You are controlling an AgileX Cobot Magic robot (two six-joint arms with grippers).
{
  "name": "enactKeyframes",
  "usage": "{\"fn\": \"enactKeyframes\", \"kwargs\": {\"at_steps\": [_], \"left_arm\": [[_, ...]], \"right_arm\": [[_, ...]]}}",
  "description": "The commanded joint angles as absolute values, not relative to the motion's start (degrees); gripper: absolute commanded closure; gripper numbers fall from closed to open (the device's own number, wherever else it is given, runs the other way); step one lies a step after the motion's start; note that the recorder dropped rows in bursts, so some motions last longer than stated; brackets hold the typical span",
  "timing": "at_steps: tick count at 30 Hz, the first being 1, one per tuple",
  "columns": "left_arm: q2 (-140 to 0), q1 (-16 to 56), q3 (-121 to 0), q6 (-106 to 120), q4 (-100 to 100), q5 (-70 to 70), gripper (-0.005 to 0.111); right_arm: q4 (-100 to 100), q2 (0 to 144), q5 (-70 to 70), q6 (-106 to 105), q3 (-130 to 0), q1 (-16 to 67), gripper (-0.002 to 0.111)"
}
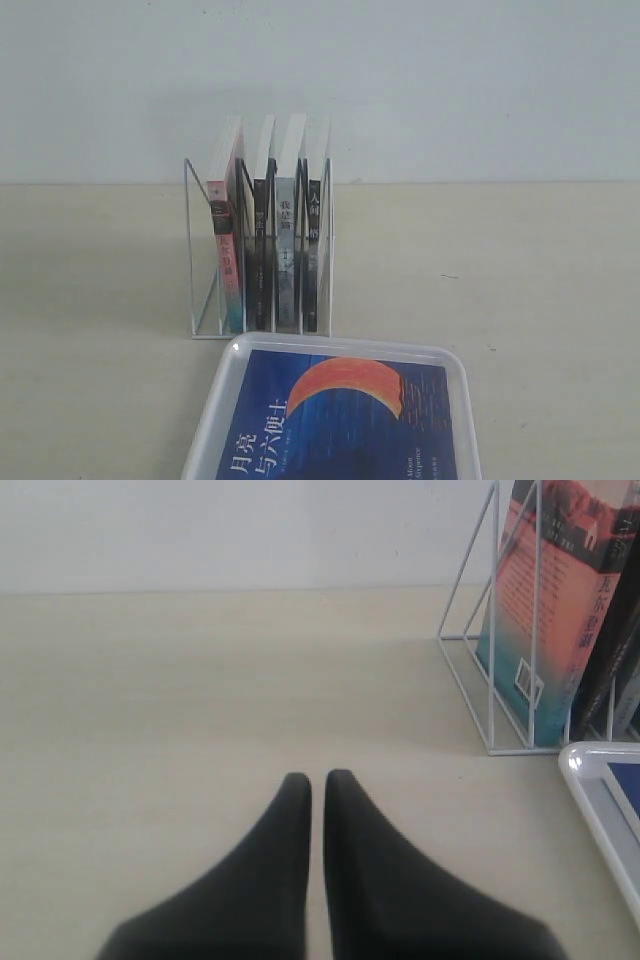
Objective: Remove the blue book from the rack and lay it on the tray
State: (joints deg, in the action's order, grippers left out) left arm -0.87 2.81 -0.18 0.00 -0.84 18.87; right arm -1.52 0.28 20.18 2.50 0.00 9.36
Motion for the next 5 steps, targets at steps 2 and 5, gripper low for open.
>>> {"fn": "enactKeyframes", "kwargs": {"at_steps": [2,5], "left_arm": [[-0.43,2.63,0.00,0.36,-0.58,18.40,0.103],[-0.43,2.63,0.00,0.36,-0.58,18.40,0.103]], "right_arm": [[-1.05,0.00,19.94,2.43,0.00,9.13,0.107],[-1.05,0.00,19.94,2.43,0.00,9.13,0.107]]}}
